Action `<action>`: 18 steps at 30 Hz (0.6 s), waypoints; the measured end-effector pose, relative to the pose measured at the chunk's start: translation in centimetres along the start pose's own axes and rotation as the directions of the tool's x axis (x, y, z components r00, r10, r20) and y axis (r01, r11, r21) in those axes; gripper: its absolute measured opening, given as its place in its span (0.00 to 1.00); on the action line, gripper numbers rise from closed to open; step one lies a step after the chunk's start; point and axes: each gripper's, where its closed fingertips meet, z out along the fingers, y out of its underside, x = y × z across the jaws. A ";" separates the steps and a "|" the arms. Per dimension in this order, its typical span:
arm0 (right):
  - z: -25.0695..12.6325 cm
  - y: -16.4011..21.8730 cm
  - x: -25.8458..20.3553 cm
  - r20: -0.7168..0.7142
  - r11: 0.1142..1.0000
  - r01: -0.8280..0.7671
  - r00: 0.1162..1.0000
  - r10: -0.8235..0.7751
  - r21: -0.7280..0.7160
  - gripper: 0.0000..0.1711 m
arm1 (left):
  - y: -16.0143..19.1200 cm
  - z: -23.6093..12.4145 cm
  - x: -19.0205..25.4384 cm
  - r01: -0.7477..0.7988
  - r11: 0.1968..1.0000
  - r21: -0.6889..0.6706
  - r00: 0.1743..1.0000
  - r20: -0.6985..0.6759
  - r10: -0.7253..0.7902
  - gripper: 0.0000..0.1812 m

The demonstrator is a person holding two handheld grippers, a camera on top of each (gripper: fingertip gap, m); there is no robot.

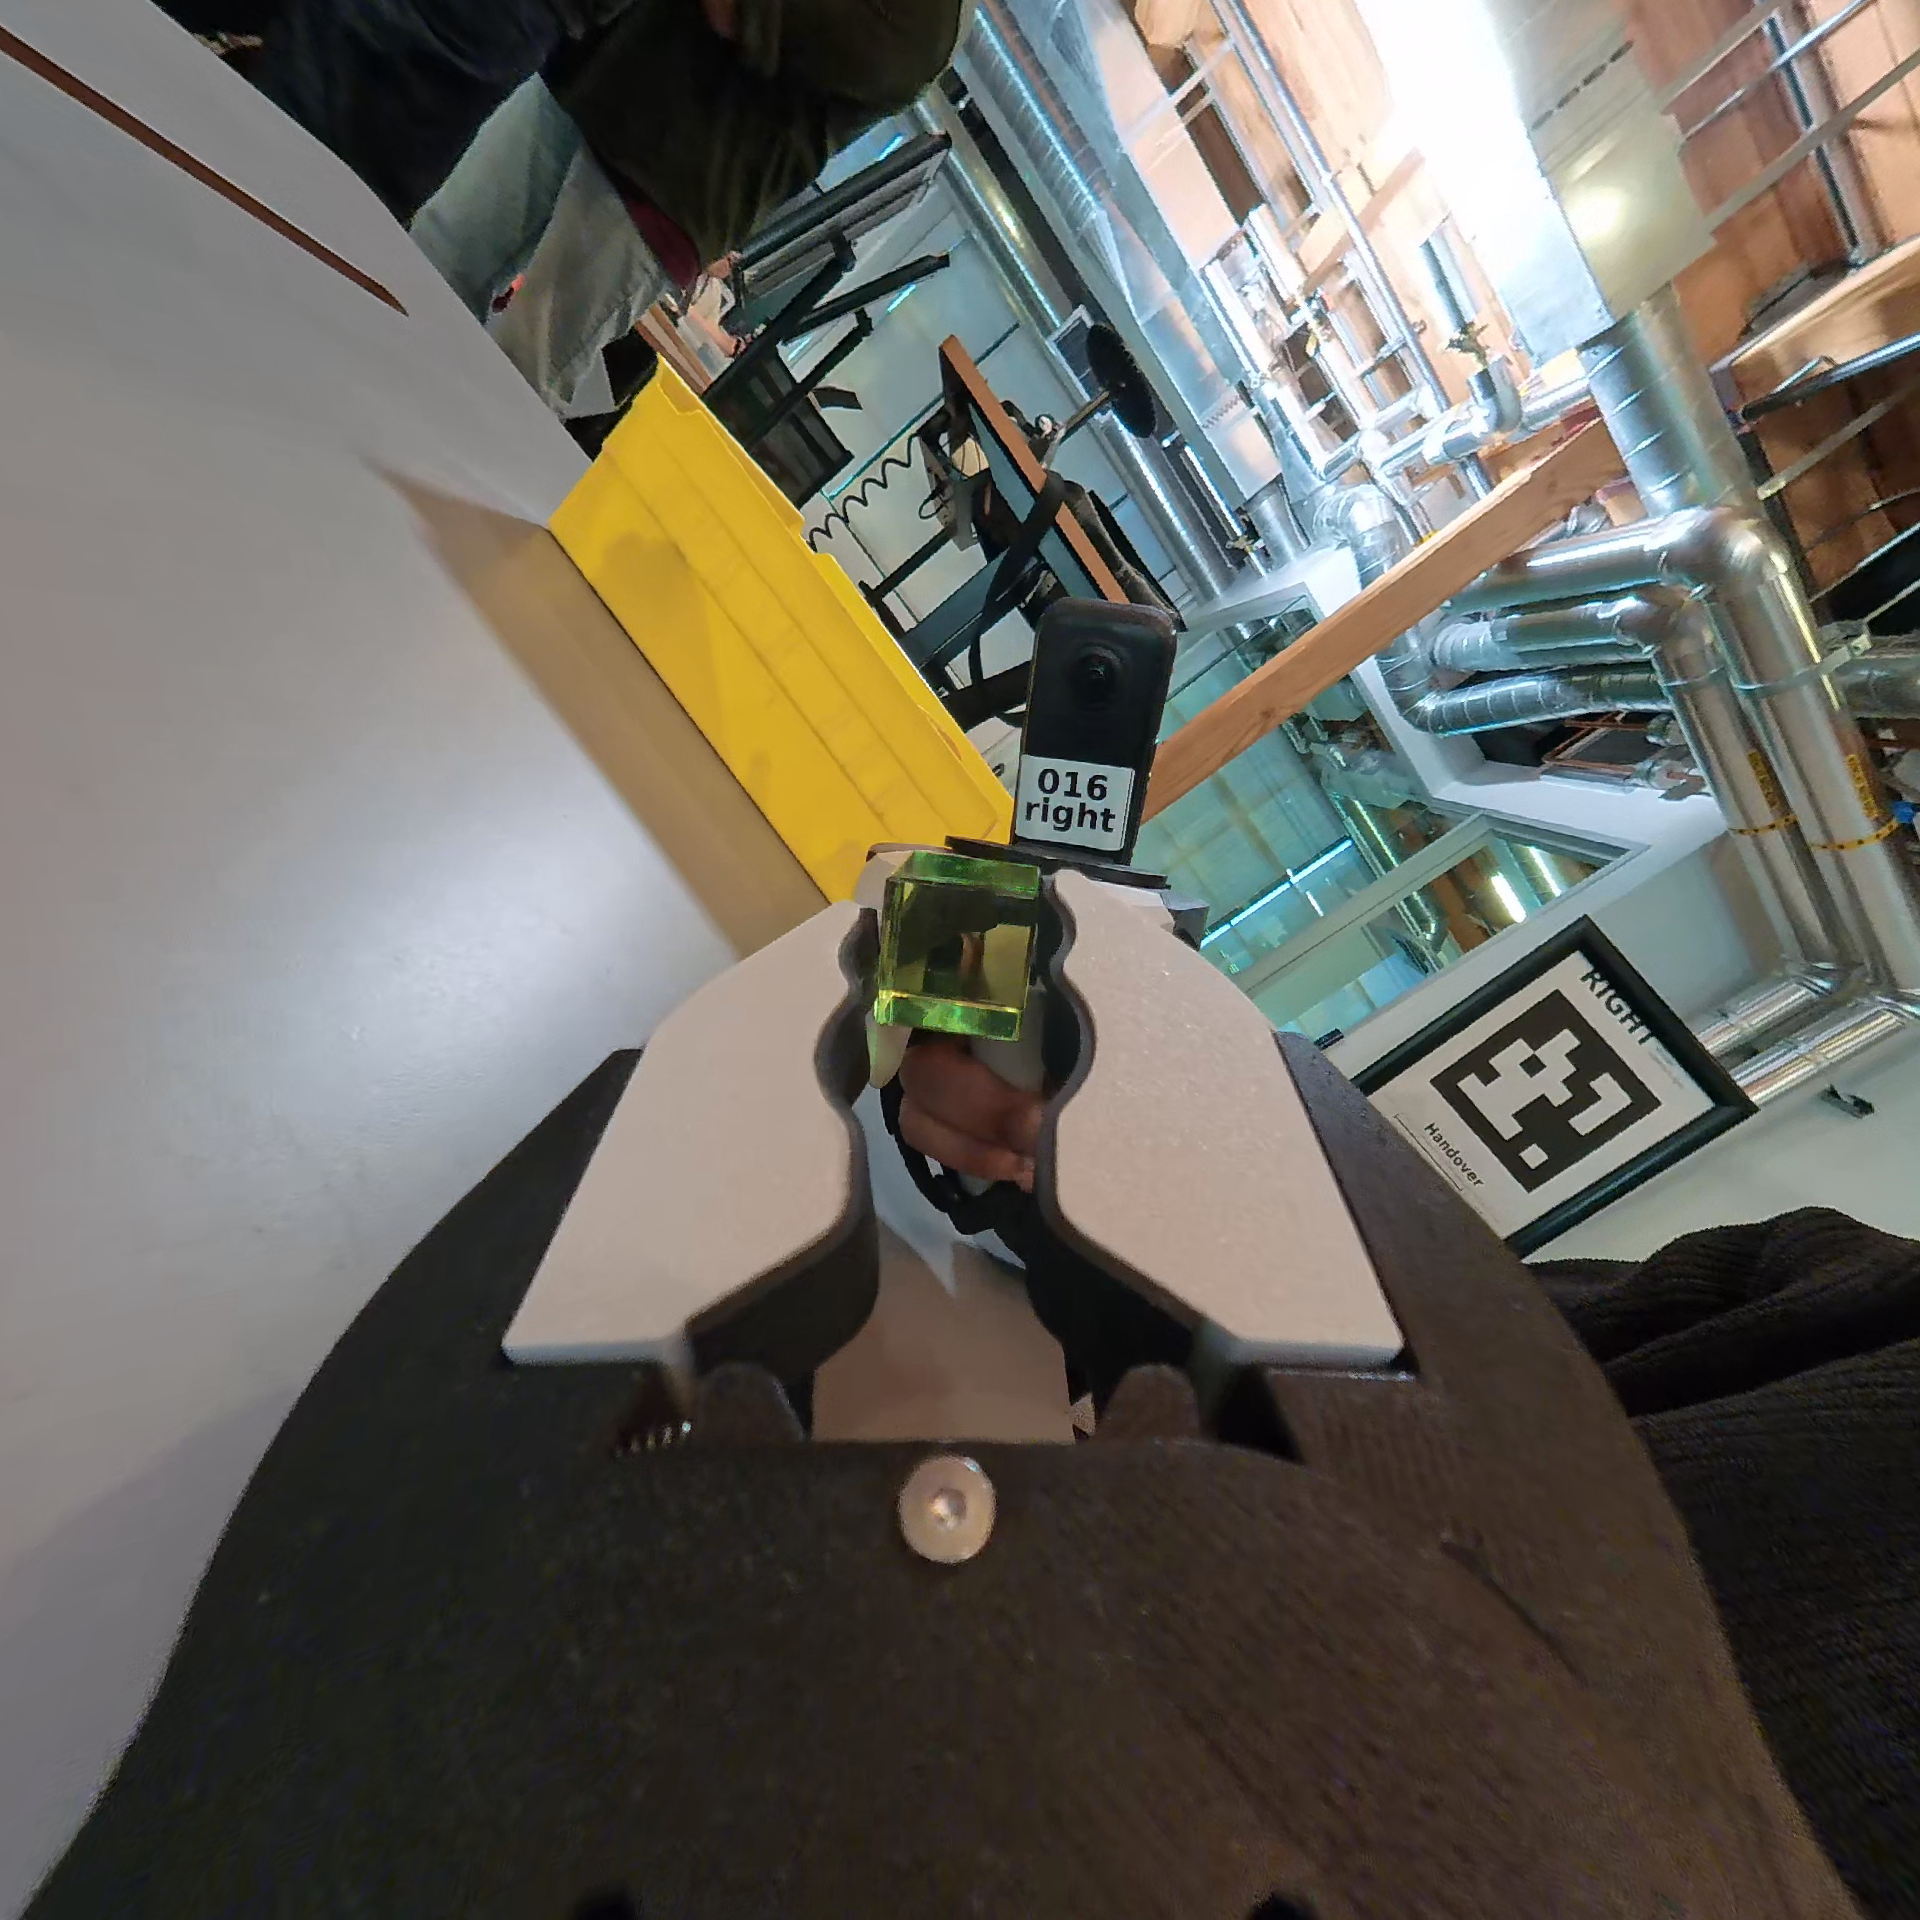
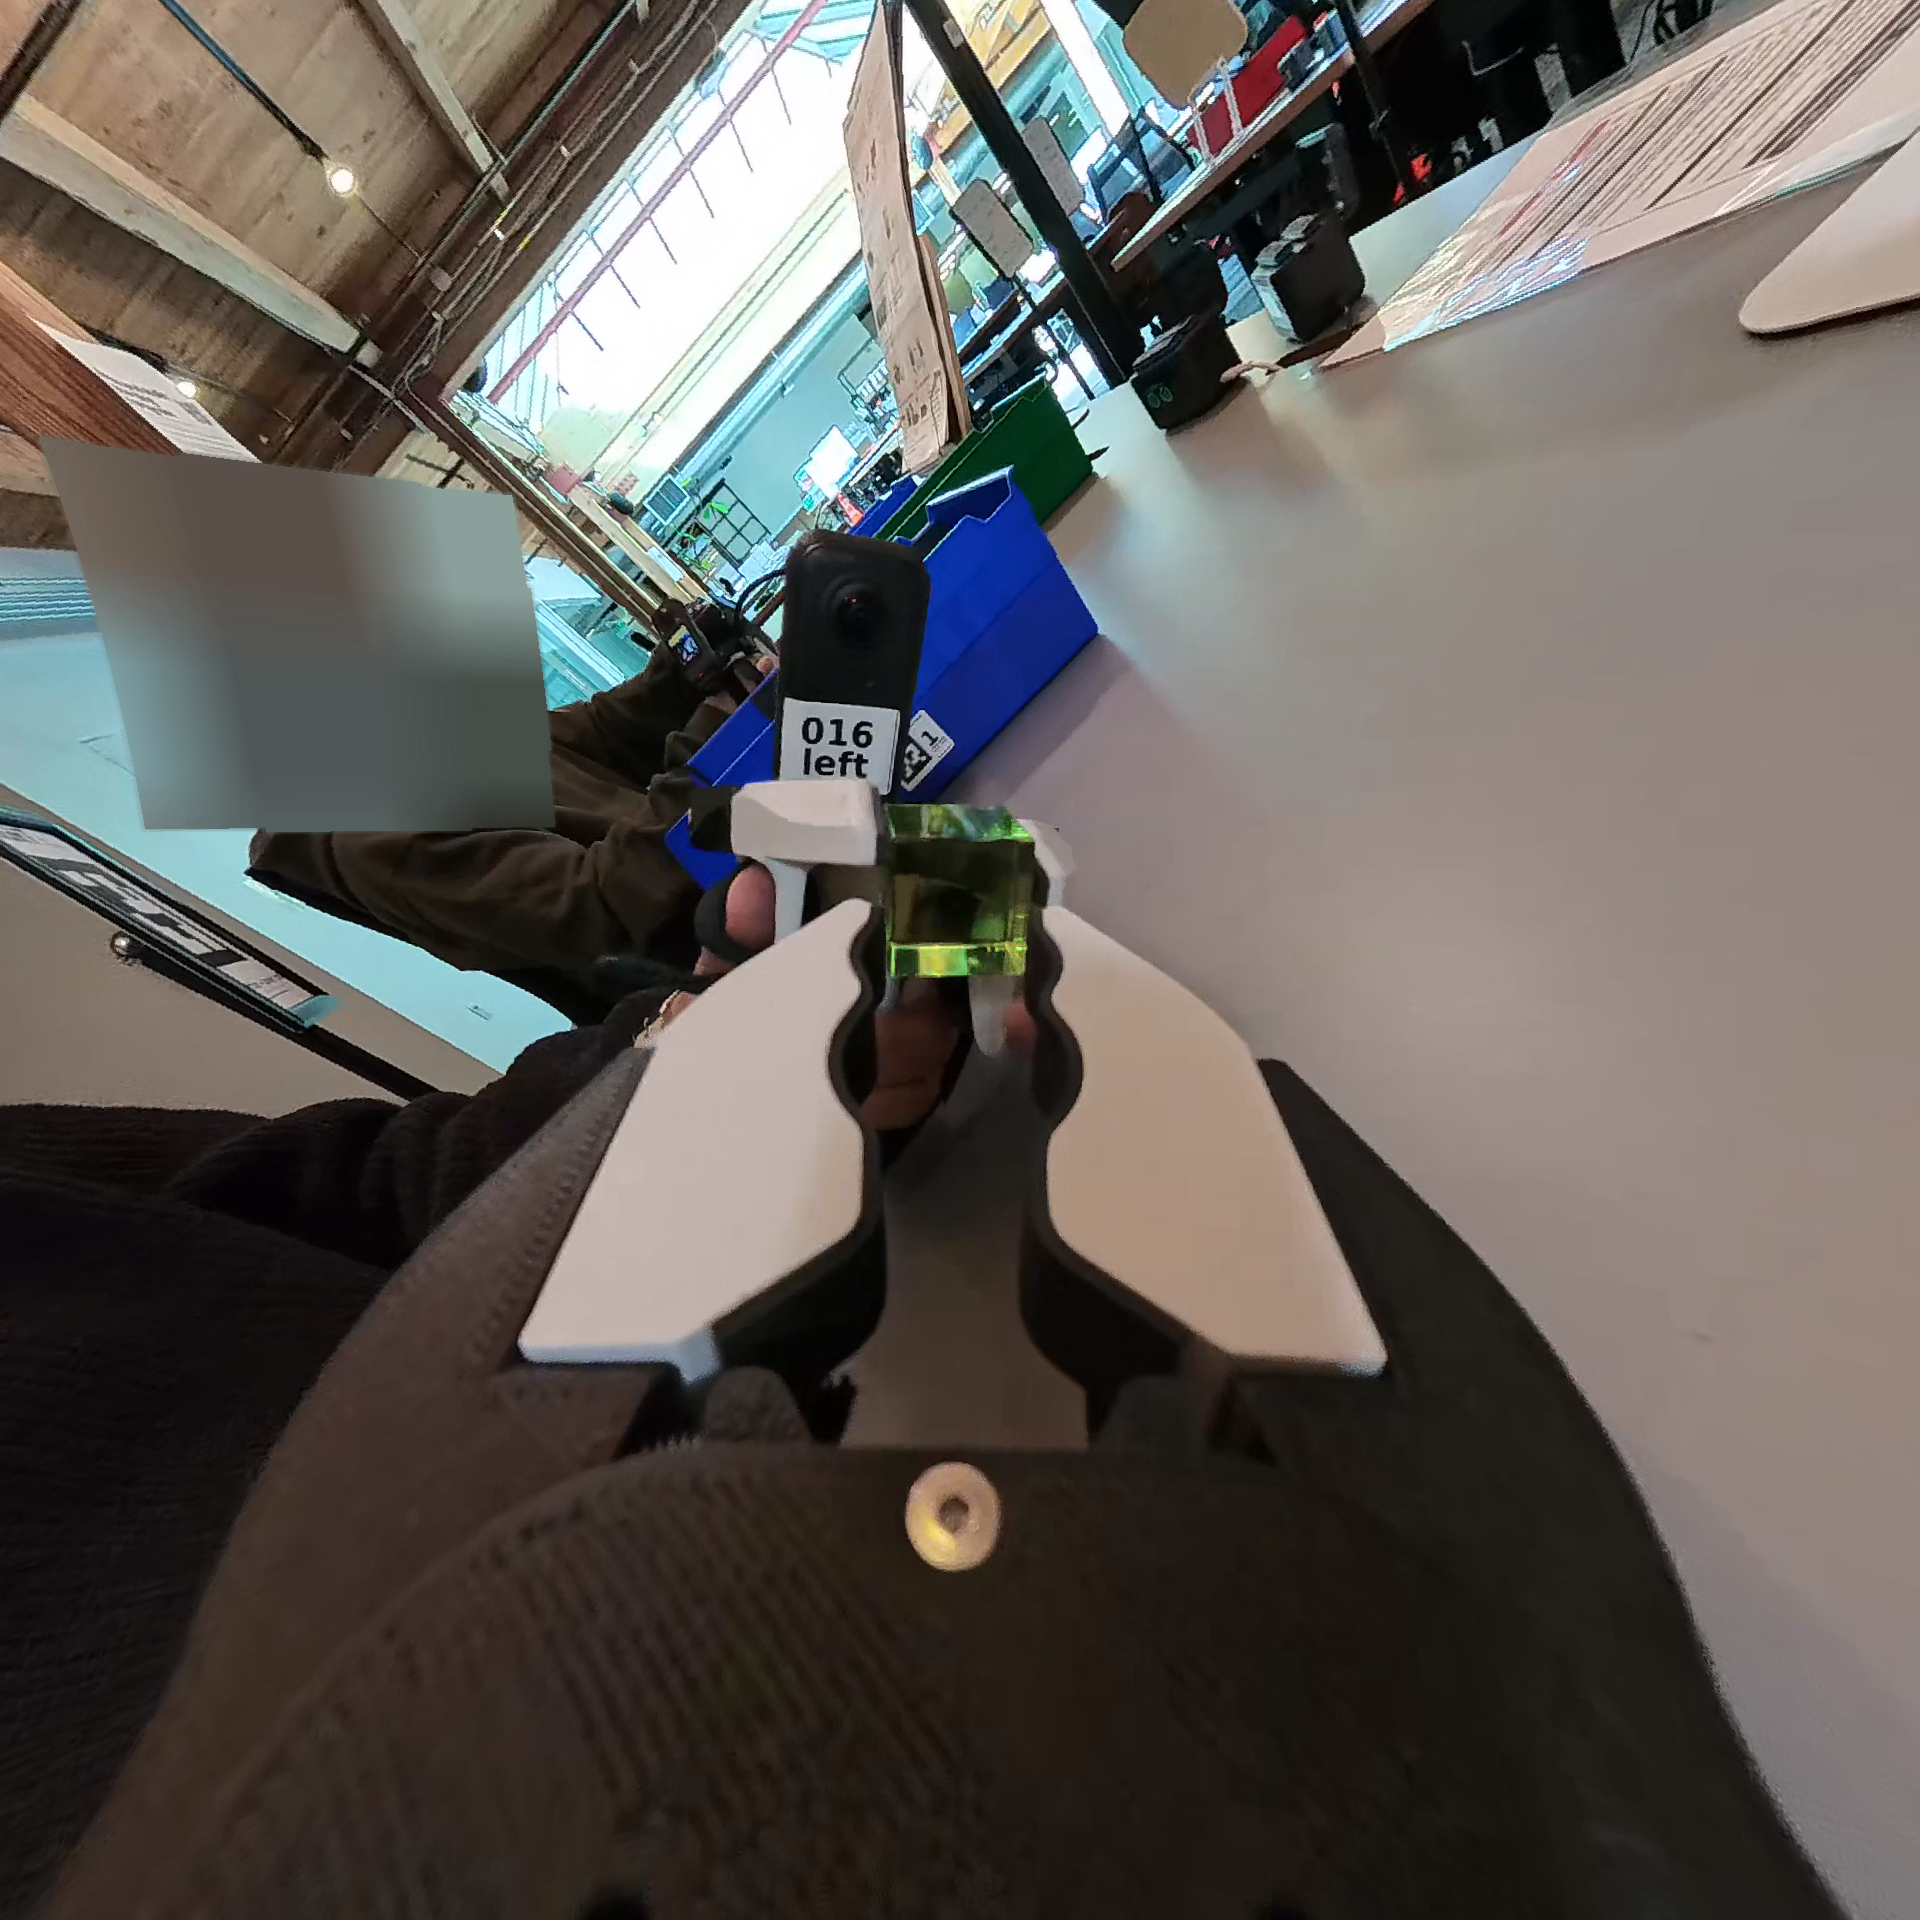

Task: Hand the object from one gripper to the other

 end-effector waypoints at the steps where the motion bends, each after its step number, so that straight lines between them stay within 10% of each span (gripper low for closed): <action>1: 0.0 -0.1 0.1 -0.003 1.000 -0.002 1.000 0.002 0.007 0.15 | -0.1 0.0 0.0 -0.002 1.000 0.001 1.000 0.005 0.002 0.17; 10: -1.4 -1.6 0.8 0.011 0.992 -0.093 0.996 0.093 0.082 0.15 | 0.0 -0.4 -1.5 -0.356 0.923 -0.143 0.899 0.217 0.381 0.45; 18: -1.9 -1.3 1.4 0.070 0.965 -0.256 0.965 0.252 0.053 0.15 | 1.3 -1.0 -2.0 -0.801 0.446 -0.399 0.408 0.181 0.895 0.30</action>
